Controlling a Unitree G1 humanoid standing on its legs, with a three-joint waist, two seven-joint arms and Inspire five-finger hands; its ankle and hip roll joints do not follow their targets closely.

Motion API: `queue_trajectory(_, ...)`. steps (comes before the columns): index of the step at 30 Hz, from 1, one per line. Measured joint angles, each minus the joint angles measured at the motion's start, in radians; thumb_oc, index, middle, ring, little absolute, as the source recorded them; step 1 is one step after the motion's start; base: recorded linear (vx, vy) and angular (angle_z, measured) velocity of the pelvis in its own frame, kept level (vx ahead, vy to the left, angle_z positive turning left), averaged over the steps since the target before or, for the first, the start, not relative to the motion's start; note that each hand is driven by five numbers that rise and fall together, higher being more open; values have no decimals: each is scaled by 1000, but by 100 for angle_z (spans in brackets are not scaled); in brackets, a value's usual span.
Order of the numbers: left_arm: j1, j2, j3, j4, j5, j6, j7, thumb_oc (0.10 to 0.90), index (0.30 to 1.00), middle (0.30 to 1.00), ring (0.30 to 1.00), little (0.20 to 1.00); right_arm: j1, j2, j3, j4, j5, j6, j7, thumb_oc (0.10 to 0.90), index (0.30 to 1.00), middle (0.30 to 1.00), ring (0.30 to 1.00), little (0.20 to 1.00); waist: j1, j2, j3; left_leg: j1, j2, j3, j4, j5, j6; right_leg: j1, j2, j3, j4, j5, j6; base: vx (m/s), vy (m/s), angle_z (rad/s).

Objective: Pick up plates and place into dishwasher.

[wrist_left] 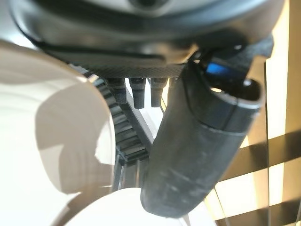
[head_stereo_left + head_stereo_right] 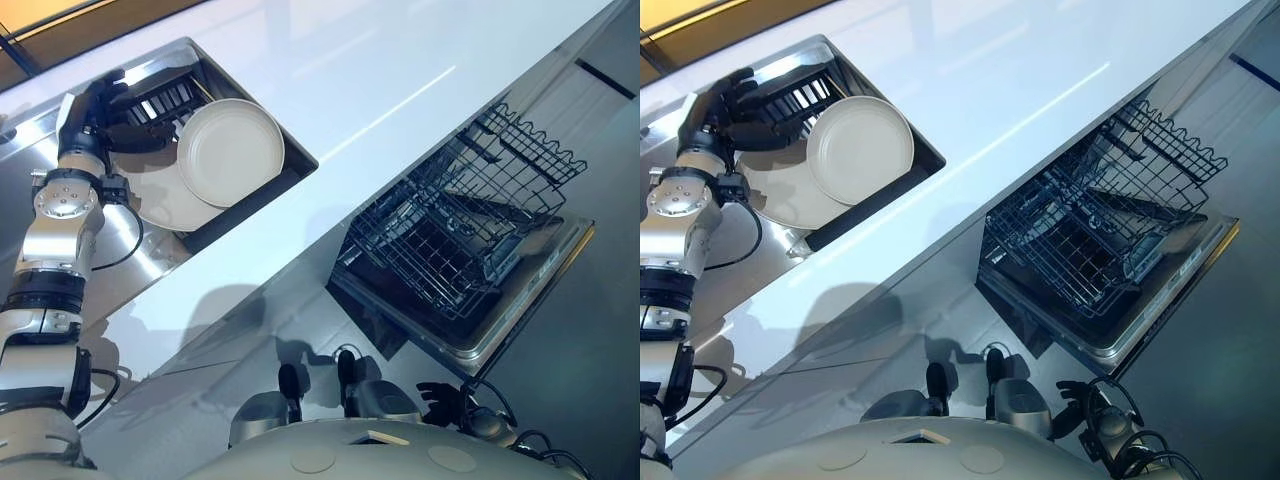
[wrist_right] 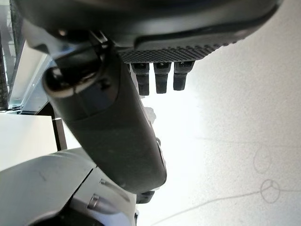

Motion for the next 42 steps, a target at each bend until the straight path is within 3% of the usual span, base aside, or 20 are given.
queue_trajectory(7, -56, 0, -8, -1, -150, 0, -60, 800, 900, 900, 900, 900, -30, -1, 0, -2, 0, -7, -20, 800, 900, 900, 900, 900, 4, -1, 56, -9, -2, 0, 0, 0, 3, -13, -1, 0, 10, 0, 1, 8, 46, 0)
queue_trajectory(13, -72, 0, -51, -9, -215, 5, -191, 800, 900, 900, 900, 900, -50, -1, -1, -8, 0, -21, -24, 800, 900, 900, 900, 900, 0, 2, 68, -8, -1, 0, 0, -3, 8, -14, -1, -2, 11, 0, 1, -1, 19, 0)
queue_trajectory(21, -98, 48, -77, -9, -215, 51, -367, 800, 900, 900, 900, 900, -59, -2, -1, -7, -2, -23, -27, 800, 900, 900, 900, 900, 1, 10, 73, -8, -2, -3, 0, -3, 8, -13, -4, -7, 11, 0, 1, -1, 1, 0)
queue_trajectory(25, -114, 60, -89, -9, -213, 78, -452, 800, 900, 900, 900, 900, -62, -9, -2, -7, -2, -21, -28, 800, 900, 900, 900, 900, 2, 27, 83, -6, -6, -6, 0, -2, 10, -9, -7, -9, 11, 0, 1, -3, 1, 1)
queue_trajectory(32, -167, 150, -153, -10, -156, 133, -595, 800, 900, 900, 900, 900, -71, -14, -2, -7, -2, -19, -25, 800, 900, 900, 900, 900, 5, 46, 94, 3, -10, -14, 0, -2, 11, 3, -12, -12, 11, -2, 4, -37, -16, 3)
queue_trajectory(33, -177, 165, -160, -12, -132, 137, -622, 493, 636, 636, 636, 593, -74, -14, -2, -7, -2, -18, -23, 800, 900, 900, 900, 900, 5, 47, 93, 4, -11, -17, 0, -2, 11, 5, -13, -13, 11, -2, 4, -46, -31, 4)
queue_trajectory(34, -184, 174, -172, -15, -118, 138, -633, 377, 538, 538, 538, 477, -74, -14, -2, -7, -2, -18, -22, 800, 900, 900, 900, 900, 4, 48, 93, 6, -11, -20, 0, -2, 11, 7, -13, -13, 11, -2, 4, -42, -33, 4)
queue_trajectory(35, -191, 181, -186, -21, -104, 139, -633, 320, 488, 488, 488, 420, -75, -14, -2, -7, -2, -18, -21, 800, 900, 900, 900, 900, 5, 49, 93, 7, -11, -21, 0, -2, 11, 8, -13, -14, 11, -2, 4, -33, -34, 3)
queue_trajectory(36, -194, 187, -192, -30, -89, 140, -632, 317, 486, 486, 486, 417, -80, -14, -2, -7, -2, -17, -19, 800, 900, 900, 900, 900, 5, 49, 93, 8, -11, -21, 0, -2, 11, 9, -14, -14, 11, -2, 4, -31, -33, 2)
queue_trajectory(37, -195, 193, -194, -40, -82, 139, -625, 138, 333, 333, 333, 238, -86, -14, -2, -7, -2, -15, -19, 800, 900, 900, 900, 900, 4, 50, 92, 8, -12, -22, 0, -1, 11, 10, -14, -15, 10, -2, 4, -30, -39, 2)
queue_trajectory(38, -196, 195, -193, -48, -76, 137, -606, 100, 300, 300, 300, 200, -90, -14, -2, -7, -2, -11, -19, 800, 900, 900, 900, 900, 4, 50, 92, 8, -12, -23, 0, -1, 11, 11, -14, -15, 10, -2, 4, -21, -35, 3)
queue_trajectory(40, -197, 196, -193, -59, -74, 110, -553, 138, 333, 333, 333, 238, -100, -14, -2, -4, -1, -5, -19, 800, 900, 900, 900, 900, 3, 50, 92, 14, -12, -28, 0, -1, 11, 20, -15, -18, 5, -2, 4, -12, -33, 5)
queue_trajectory(42, -197, 196, -191, -86, -71, 78, -500, 100, 300, 300, 300, 200, -107, -14, -2, -3, -1, -2, -20, 800, 900, 900, 900, 900, 6, 50, 92, 19, -13, -33, 0, -1, 11, 29, -15, -20, -2, -2, 4, 1, -27, 5)
